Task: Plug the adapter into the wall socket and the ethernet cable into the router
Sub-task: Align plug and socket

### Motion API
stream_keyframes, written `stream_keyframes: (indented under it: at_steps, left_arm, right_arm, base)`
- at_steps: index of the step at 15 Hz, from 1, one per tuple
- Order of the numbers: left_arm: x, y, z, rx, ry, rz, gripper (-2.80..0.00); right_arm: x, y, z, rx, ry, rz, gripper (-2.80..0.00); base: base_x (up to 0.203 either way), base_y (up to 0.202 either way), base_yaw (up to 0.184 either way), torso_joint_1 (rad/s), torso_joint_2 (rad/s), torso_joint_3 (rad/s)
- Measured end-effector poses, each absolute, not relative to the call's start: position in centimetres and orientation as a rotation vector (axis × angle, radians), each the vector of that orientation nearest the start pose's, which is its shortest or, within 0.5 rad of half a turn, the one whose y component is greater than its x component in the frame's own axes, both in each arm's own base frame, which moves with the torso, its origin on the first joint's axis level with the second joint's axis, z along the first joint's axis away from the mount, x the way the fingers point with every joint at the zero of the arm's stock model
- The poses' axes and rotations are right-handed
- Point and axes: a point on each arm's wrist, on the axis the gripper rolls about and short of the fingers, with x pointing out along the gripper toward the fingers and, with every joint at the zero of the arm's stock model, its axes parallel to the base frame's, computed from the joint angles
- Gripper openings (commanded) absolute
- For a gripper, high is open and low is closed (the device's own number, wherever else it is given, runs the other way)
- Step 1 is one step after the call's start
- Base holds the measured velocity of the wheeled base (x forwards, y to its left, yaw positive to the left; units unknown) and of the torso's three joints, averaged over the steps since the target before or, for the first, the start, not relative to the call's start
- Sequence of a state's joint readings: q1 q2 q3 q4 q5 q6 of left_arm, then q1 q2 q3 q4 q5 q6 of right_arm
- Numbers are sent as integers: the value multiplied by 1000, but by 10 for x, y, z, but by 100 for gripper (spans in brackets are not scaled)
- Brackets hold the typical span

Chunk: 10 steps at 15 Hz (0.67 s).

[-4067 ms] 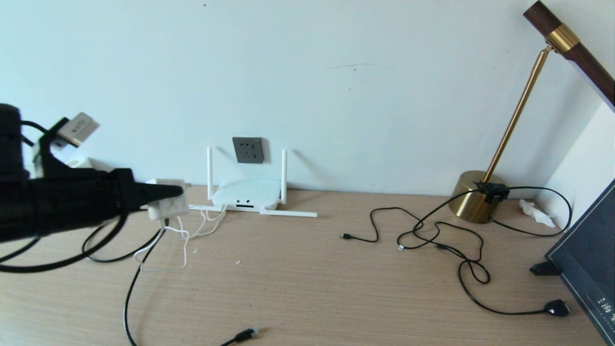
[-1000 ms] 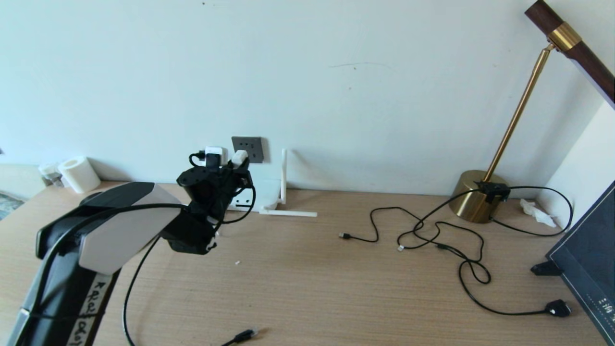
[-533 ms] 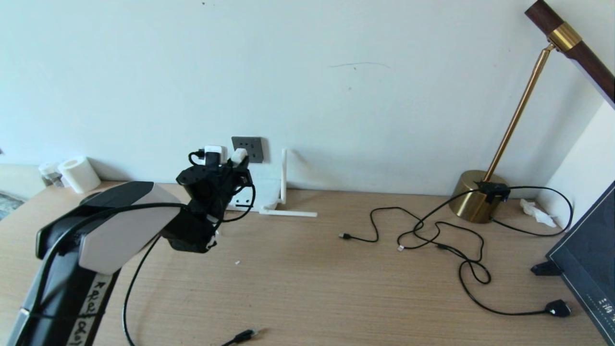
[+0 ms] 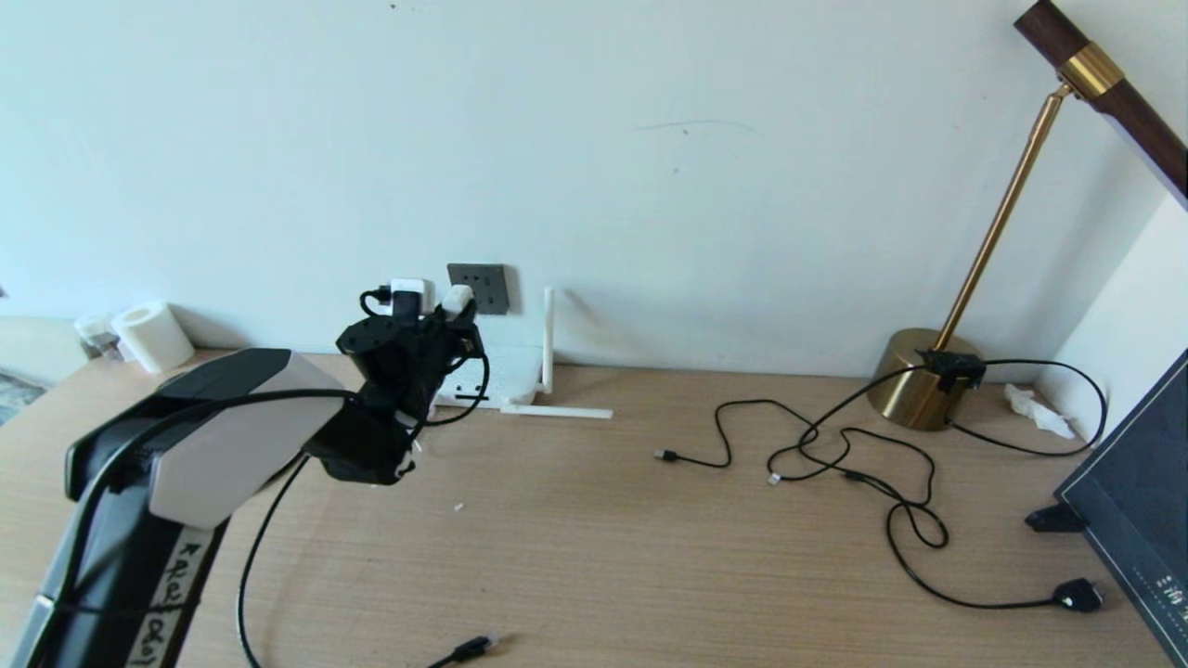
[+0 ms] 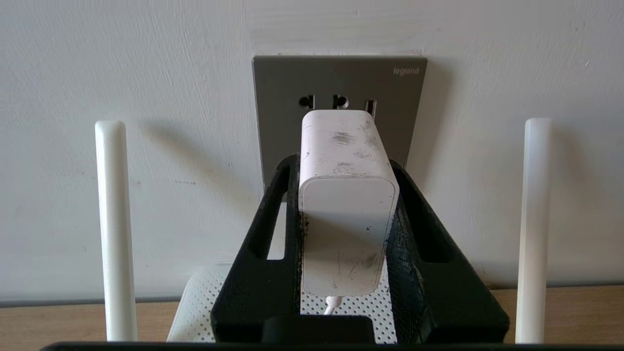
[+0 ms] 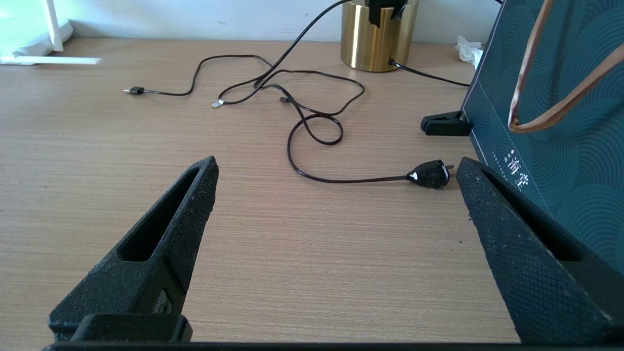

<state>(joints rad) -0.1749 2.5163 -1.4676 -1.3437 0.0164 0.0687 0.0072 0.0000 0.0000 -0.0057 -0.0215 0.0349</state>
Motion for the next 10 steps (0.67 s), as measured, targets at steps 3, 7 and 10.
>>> stream_keyframes:
  at_steps: [3, 7, 10]
  left_arm:
    - [489, -86, 95, 40, -298, -147, -280]
    - [491, -86, 95, 40, -296, -147, -280]
    - [494, -86, 94, 41, -291, -145, -280]
  right_arm:
    - [-23, -1, 76, 35, -5, -14, 0]
    - [-23, -1, 76, 35, -6, -14, 0]
    - [-23, -1, 76, 35, -6, -14, 0]
  base:
    - [0, 0, 0, 0, 0, 0]
    - [0, 0, 0, 0, 0, 0]
    - [0, 0, 0, 0, 0, 0]
